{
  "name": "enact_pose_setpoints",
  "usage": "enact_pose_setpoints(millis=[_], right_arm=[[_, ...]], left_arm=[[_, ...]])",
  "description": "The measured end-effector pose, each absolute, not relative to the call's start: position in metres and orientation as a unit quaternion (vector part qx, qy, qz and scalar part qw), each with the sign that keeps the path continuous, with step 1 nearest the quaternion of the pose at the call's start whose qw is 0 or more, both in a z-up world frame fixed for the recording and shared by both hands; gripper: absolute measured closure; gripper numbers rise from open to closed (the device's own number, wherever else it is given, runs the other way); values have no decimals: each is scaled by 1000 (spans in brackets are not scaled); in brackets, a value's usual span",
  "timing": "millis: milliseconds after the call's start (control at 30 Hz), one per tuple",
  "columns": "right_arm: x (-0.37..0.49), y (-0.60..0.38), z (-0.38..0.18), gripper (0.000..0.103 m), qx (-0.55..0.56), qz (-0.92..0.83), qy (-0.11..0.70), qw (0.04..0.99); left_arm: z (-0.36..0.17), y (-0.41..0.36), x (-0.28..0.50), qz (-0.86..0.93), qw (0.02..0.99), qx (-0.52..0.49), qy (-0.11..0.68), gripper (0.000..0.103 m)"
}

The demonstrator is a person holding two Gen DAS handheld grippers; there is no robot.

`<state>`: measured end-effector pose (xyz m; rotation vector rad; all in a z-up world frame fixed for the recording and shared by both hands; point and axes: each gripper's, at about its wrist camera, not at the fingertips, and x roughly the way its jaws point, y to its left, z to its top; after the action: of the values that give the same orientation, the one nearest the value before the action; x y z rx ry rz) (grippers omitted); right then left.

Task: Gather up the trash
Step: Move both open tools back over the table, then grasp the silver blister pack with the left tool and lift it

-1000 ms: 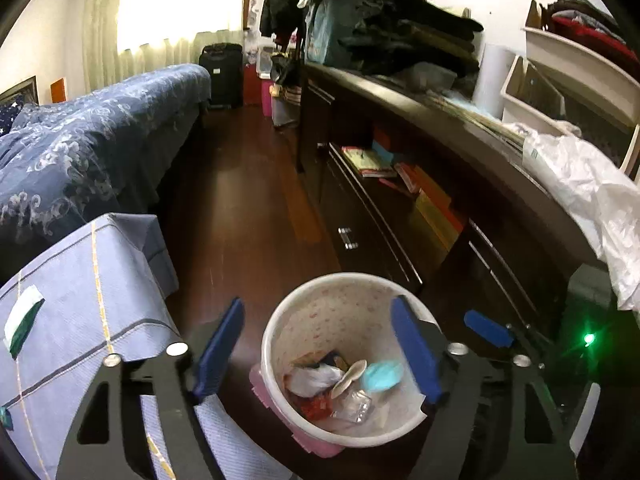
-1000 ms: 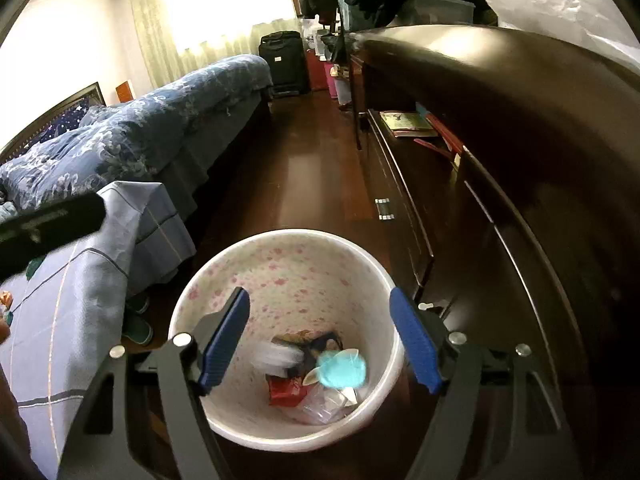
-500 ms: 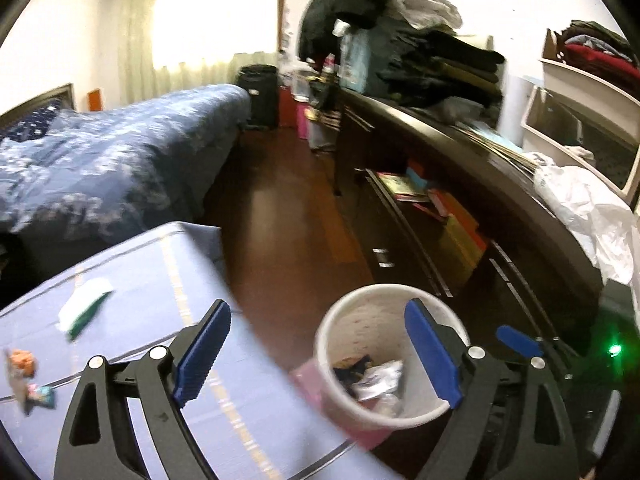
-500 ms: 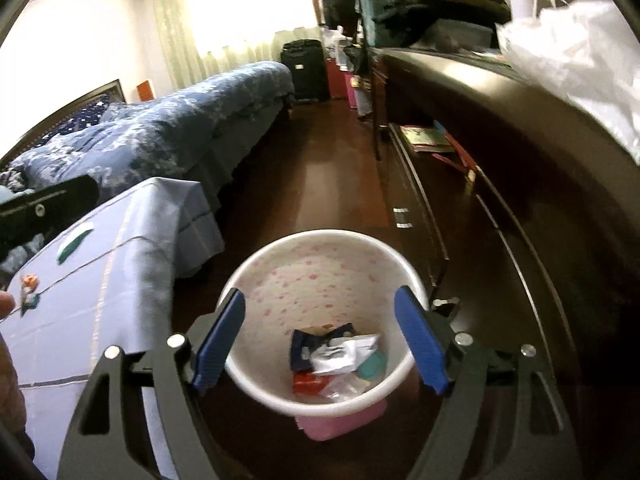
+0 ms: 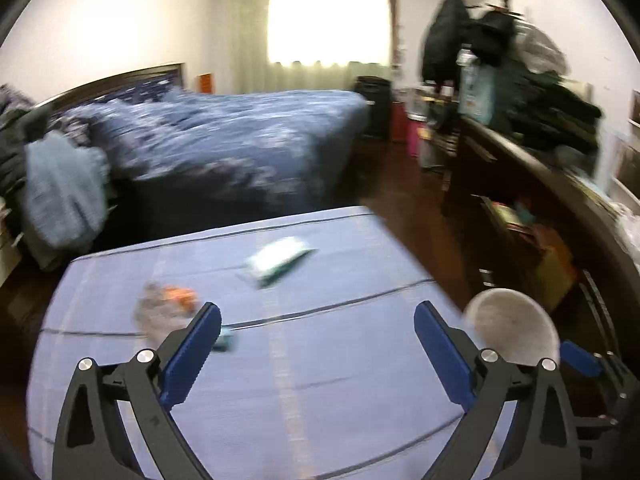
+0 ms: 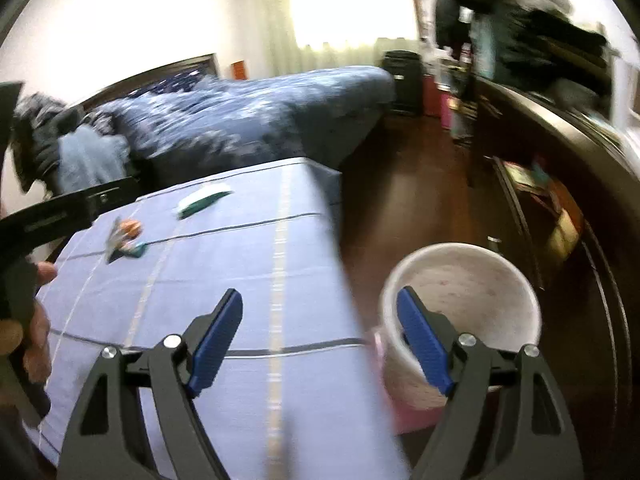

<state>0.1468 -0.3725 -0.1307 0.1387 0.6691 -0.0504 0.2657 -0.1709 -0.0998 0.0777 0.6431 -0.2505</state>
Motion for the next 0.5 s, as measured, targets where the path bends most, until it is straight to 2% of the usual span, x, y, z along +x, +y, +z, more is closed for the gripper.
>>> enact_pose_setpoints(millis=[333,500], right_arm=[[162,-297,-125,22,20,33,332,942],[173,-284,-125,21,9,45,335,941]], left_arm=[[-144,-66,336,-18,927,-27,373,6],[-167,-45,365,-4,913,-51,404,7]])
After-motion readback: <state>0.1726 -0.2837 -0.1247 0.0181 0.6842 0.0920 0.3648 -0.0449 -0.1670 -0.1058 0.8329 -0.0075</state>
